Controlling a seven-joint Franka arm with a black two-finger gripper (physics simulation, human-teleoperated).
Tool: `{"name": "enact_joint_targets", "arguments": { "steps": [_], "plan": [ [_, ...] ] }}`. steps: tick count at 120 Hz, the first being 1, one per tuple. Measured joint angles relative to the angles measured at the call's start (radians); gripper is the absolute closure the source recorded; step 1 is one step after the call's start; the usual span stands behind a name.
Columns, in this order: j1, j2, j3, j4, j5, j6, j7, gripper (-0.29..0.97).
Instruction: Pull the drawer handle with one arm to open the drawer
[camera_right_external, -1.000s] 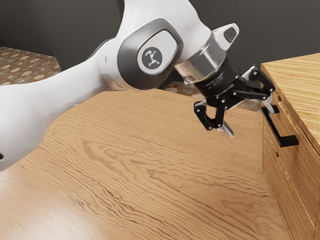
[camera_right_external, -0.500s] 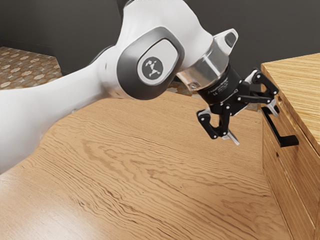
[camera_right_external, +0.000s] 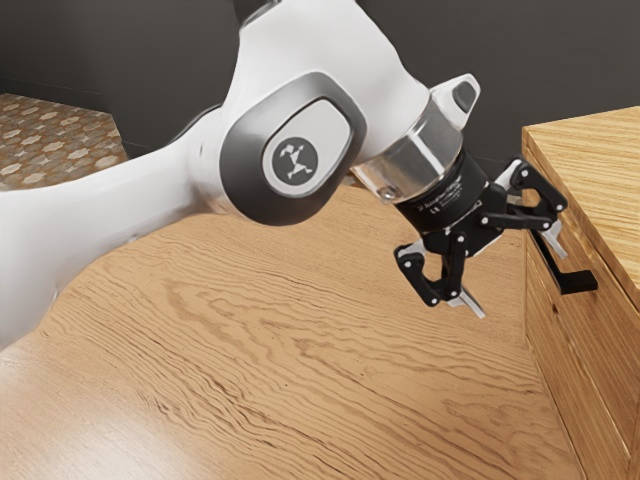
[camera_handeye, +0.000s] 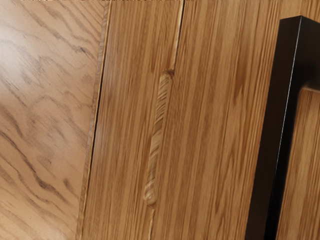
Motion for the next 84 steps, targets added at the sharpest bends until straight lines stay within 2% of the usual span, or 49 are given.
{"name": "enact_joint_targets", "arguments": {
  "steps": [84],
  "plan": [
    [0.016, 0.015, 0.0, -0.027, 0.009, 0.081, -0.032, 0.0]
  ]
}}
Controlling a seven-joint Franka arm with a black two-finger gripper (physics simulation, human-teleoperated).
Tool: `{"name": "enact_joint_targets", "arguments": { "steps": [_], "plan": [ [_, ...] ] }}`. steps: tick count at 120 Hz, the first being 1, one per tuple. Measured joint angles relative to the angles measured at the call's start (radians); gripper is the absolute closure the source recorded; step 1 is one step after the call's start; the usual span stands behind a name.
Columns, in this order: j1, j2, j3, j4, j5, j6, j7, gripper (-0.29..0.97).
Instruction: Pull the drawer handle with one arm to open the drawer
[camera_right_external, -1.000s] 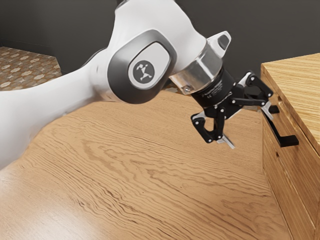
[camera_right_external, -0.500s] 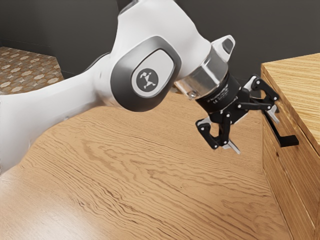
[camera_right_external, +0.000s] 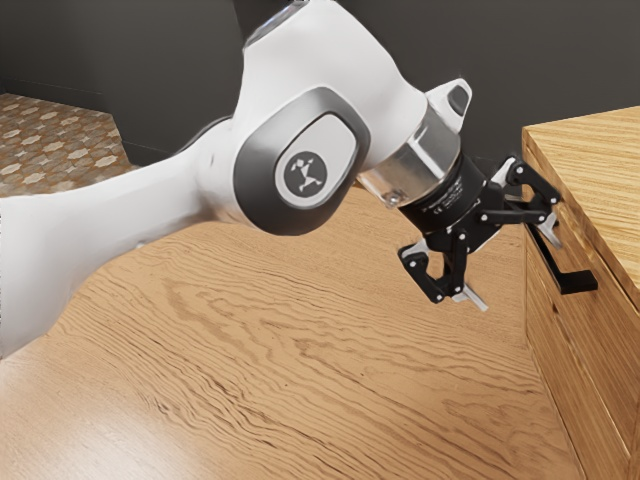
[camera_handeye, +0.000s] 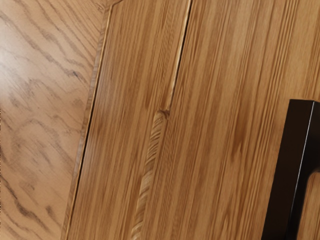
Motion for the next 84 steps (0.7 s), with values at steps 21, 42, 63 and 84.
{"name": "enact_joint_targets", "arguments": {
  "steps": [21, 42, 63, 84],
  "plan": [
    [-0.002, -0.001, 0.0, -0.011, 0.007, 0.012, -0.002, 0.0],
    [-0.005, -0.002, 0.0, -0.013, 0.027, 0.018, -0.003, 0.17],
    [-0.003, -0.014, 0.001, -0.036, 0.05, 0.02, -0.003, 0.28],
    [0.002, -0.036, 0.002, -0.049, 0.07, 0.02, -0.004, 0.32]
  ]
}}
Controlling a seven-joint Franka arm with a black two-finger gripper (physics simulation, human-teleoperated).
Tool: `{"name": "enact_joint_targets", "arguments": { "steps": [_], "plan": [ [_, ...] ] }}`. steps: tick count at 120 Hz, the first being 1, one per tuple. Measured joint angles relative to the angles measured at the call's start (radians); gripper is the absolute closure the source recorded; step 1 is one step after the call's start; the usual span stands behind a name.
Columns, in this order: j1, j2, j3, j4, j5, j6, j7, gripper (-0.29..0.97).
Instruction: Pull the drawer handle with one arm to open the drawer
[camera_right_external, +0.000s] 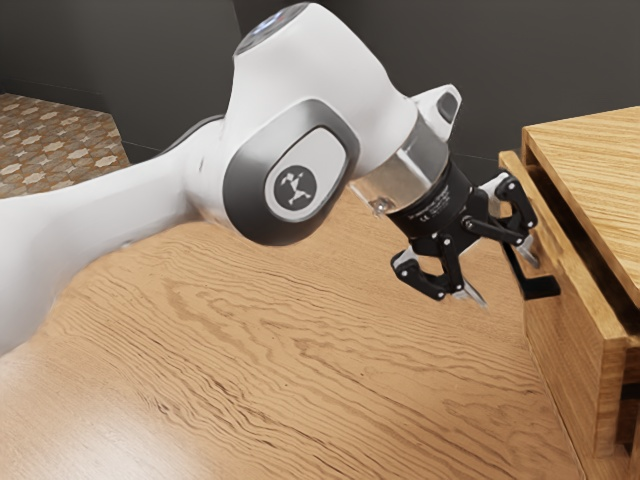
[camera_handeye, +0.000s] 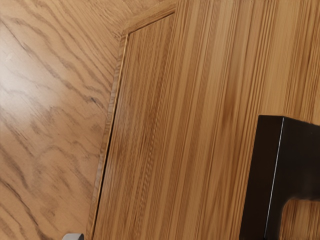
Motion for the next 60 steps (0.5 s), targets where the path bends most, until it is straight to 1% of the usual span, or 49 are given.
{"name": "enact_joint_targets", "arguments": {
  "steps": [60],
  "plan": [
    [0.013, -0.07, 0.01, -0.066, 0.008, 0.002, 0.004, 0.35]
  ]
}}
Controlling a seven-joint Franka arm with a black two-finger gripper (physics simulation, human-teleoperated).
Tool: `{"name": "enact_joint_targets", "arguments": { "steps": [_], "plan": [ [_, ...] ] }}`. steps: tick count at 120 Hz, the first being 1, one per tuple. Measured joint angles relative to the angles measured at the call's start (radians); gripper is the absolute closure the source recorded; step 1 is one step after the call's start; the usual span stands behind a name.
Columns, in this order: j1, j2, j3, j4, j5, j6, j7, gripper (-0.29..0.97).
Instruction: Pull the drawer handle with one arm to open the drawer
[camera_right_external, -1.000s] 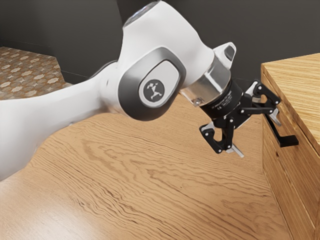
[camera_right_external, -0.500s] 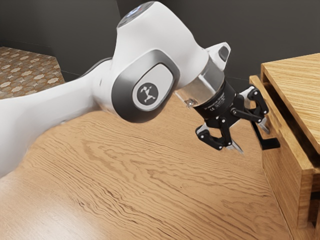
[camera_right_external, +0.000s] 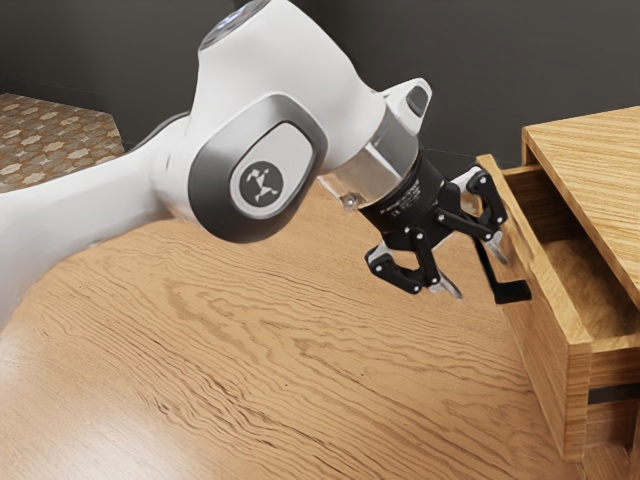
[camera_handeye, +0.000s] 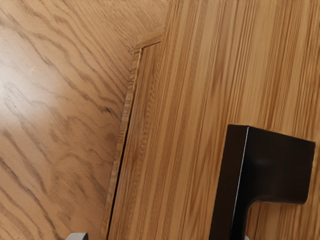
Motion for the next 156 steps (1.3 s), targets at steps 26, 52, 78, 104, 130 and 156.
{"name": "enact_joint_targets", "arguments": {
  "steps": [26, 52, 78, 104, 130, 156],
  "plan": [
    [0.034, -0.051, -0.004, -0.046, 0.003, 0.0, 0.001, 0.35],
    [0.058, -0.117, -0.002, -0.112, 0.004, 0.001, 0.002, 0.35],
    [0.085, -0.186, -0.002, -0.177, 0.0, 0.002, 0.007, 0.35],
    [0.106, -0.258, 0.008, -0.244, -0.002, 0.004, 0.012, 0.35],
    [0.116, -0.304, 0.031, -0.288, 0.007, 0.003, 0.014, 0.35],
    [0.124, -0.33, 0.033, -0.318, 0.014, -0.001, 0.007, 0.35]
  ]
}}
